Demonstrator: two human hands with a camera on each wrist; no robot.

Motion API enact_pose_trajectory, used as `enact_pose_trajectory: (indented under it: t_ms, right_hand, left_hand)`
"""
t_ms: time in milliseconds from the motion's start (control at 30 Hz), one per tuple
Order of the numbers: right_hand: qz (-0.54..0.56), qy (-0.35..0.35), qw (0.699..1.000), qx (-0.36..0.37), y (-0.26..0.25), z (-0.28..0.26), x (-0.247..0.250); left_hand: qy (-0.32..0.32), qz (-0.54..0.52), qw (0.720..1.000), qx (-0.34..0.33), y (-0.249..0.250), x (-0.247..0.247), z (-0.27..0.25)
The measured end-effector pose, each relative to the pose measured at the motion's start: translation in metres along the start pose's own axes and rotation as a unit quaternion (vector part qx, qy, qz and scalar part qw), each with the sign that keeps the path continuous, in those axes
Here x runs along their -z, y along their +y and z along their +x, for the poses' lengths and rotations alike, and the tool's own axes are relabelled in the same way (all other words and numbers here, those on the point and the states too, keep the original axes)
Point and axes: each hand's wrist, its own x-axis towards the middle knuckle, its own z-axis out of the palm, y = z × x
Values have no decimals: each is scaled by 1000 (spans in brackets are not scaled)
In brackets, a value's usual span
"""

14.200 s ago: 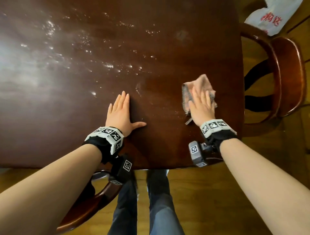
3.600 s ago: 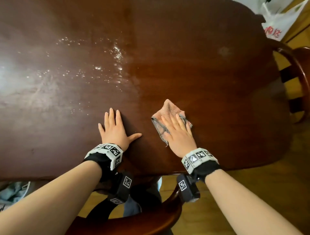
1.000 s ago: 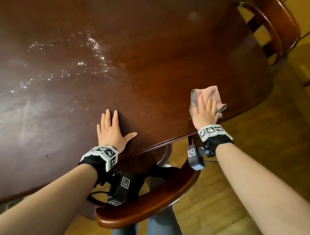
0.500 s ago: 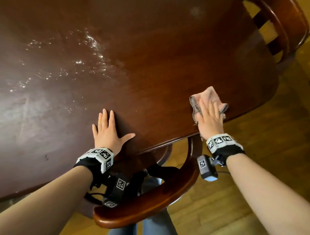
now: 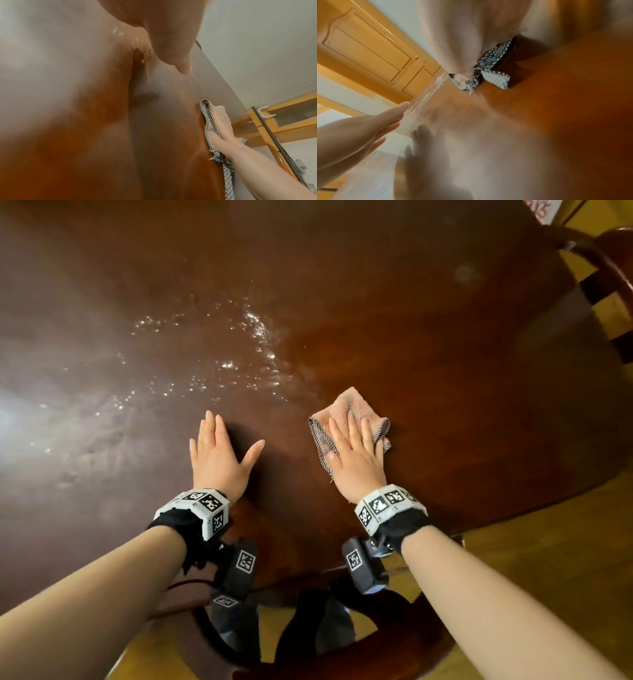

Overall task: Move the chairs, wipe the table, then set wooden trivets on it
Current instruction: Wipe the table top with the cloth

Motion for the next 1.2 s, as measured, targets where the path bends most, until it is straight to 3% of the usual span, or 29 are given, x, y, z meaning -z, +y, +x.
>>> enact_pose_trajectory:
  t_ms: [300,400,533,633,700,867,967,1067,1133,1200]
  right_hand:
    - [28,55,996,-60,-139,138,10]
    - [21,46,998,-23,-201,158,2]
    - [-12,15,997,75,-265,128,-24]
    - [-47,-13,994,95,-252,102,-35]
    - [-50,-15,996,72,-228,93,-31]
    - [23,30,997,-62,-198,123,-9]
    - [32,57,989,-133,-208,159,2]
    - [31,34,995,-83,-247,155,-6]
    - [4,9,1000,-12,-267,129,-23]
    - [-5,1,1000,15,-265,101,-36]
  left_hand:
    - [8,-14,999,-42,-81,78,114]
    - [11,0,999,-44,-119,99,137]
    - [-1,21,999,-41,-146,117,162]
    - [-26,52,998,-36,-147,123,181]
    - [-51,80,995,-23,-146,124,188]
    - [-78,134,987,-35,-154,125,194]
    - [-84,141,986,-40,-156,125,195]
    - [-94,141,985,-35,-154,125,193]
    - [-108,138,984,-36,-154,128,192]
    - [-126,142,981,-41,-154,133,192]
